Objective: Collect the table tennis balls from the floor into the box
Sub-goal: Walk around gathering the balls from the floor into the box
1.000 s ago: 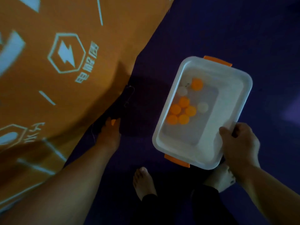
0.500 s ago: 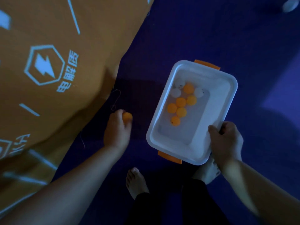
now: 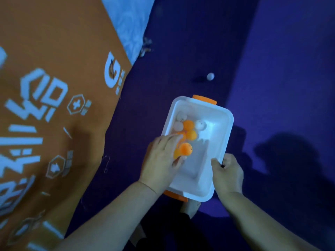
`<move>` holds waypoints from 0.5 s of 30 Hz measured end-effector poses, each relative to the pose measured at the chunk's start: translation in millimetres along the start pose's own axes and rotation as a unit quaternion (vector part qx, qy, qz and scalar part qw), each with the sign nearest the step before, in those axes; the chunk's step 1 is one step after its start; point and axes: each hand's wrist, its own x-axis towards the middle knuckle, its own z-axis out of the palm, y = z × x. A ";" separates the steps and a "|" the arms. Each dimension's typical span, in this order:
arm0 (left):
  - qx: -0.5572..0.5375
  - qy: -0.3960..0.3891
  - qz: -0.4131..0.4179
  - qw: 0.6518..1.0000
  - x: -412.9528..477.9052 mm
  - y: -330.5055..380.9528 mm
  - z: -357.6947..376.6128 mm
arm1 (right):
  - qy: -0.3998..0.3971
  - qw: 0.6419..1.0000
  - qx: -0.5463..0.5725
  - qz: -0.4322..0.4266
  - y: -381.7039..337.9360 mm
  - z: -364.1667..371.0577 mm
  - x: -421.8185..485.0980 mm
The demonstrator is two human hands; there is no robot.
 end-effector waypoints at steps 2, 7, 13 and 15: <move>0.038 0.007 -0.017 0.999 24.3 27.1 -18.1 | 0.006 1.000 0.011 0.000 -18.0 -37.0 7.1; 0.051 0.018 -0.019 0.998 76.0 90.6 -45.1 | 0.039 0.999 0.022 -0.004 -48.2 -119.3 27.6; 0.034 -0.005 -0.047 0.998 133.6 134.5 -46.8 | 0.080 0.995 0.054 0.034 -64.4 -187.9 61.1; 0.043 -0.010 -0.055 0.998 157.9 134.0 -44.0 | 0.093 0.992 0.066 0.045 -70.9 -198.4 81.3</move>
